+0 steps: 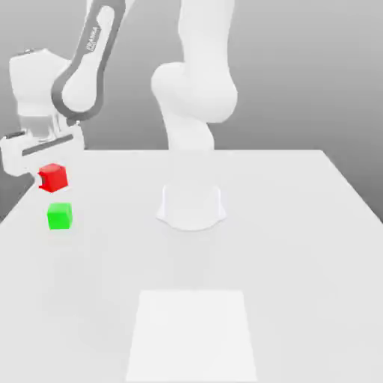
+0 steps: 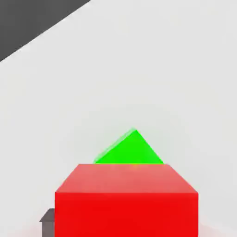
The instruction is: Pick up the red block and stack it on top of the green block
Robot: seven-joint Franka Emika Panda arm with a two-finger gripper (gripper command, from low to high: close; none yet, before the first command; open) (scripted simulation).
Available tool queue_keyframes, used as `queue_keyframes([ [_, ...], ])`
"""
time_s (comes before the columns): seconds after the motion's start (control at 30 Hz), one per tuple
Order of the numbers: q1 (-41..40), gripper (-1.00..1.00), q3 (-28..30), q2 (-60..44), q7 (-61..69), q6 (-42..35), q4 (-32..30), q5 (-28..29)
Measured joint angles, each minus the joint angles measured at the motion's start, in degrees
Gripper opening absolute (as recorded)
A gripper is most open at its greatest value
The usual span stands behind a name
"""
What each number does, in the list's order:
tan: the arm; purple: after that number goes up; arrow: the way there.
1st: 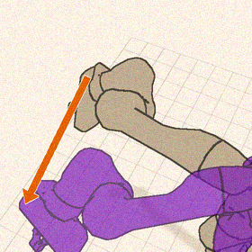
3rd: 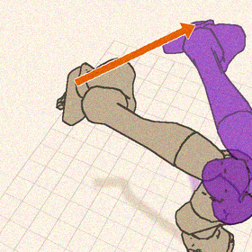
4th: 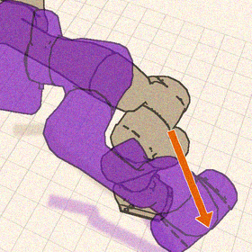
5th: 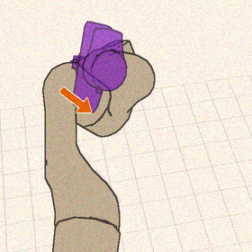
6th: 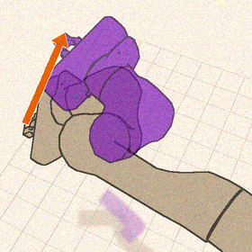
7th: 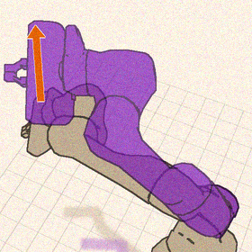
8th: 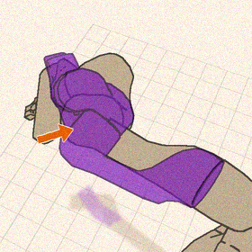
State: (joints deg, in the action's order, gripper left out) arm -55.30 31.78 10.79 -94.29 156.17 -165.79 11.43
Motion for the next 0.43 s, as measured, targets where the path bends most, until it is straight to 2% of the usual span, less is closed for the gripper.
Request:
queue_keyframes([
  [0.17,2.8,-1.0,1.4,-5.6,4.3,5.2,0.1,-6.3],
  [0.33,3.9,-1.0,-0.4,-12.3,11.6,11.1,-0.1,-16.8],
  [0.37,3.5,1.0,-1.0,-13.2,12.6,11.8,-0.1,-18.3],
  [0.43,3.5,1.0,-1.0,-13.2,12.6,11.8,-0.1,-18.3],
])
